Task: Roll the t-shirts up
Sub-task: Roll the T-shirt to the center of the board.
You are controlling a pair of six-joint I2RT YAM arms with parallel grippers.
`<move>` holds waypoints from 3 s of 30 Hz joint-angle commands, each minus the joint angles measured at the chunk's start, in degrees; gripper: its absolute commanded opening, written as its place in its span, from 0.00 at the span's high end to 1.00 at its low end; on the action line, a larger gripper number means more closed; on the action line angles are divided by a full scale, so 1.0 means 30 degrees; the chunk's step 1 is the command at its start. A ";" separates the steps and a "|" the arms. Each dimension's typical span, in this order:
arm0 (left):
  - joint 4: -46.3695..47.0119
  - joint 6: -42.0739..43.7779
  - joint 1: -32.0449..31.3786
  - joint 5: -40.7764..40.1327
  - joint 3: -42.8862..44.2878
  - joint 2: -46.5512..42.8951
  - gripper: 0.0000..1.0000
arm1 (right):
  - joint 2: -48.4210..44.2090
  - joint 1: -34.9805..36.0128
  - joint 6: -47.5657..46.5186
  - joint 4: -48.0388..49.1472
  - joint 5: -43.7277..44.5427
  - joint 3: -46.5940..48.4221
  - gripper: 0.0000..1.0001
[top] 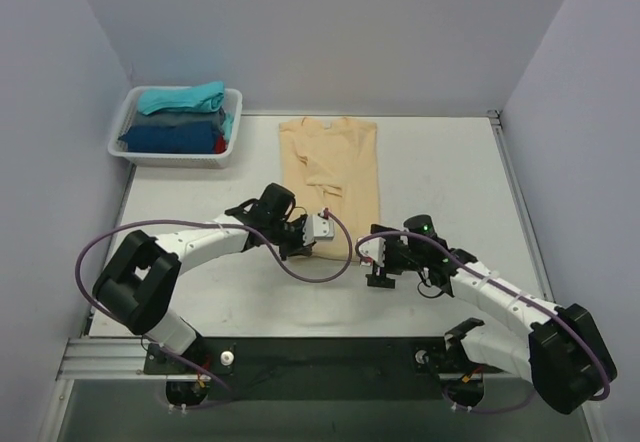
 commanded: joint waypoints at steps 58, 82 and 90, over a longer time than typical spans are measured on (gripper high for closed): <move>-2.2733 0.5535 0.5179 0.8306 2.2208 1.6763 1.00 | 2.1882 -0.4186 -0.2199 -2.5856 -0.6696 2.4042 0.83; -1.9574 0.4951 0.6176 0.8276 1.7381 1.3663 1.00 | 2.7044 -0.5065 -0.0999 -3.1427 -0.8333 3.1781 0.81; -1.7229 0.3019 0.6176 0.7662 1.5065 1.1668 1.00 | 2.6455 -0.4333 -0.1292 -3.1456 -0.9158 3.2188 0.81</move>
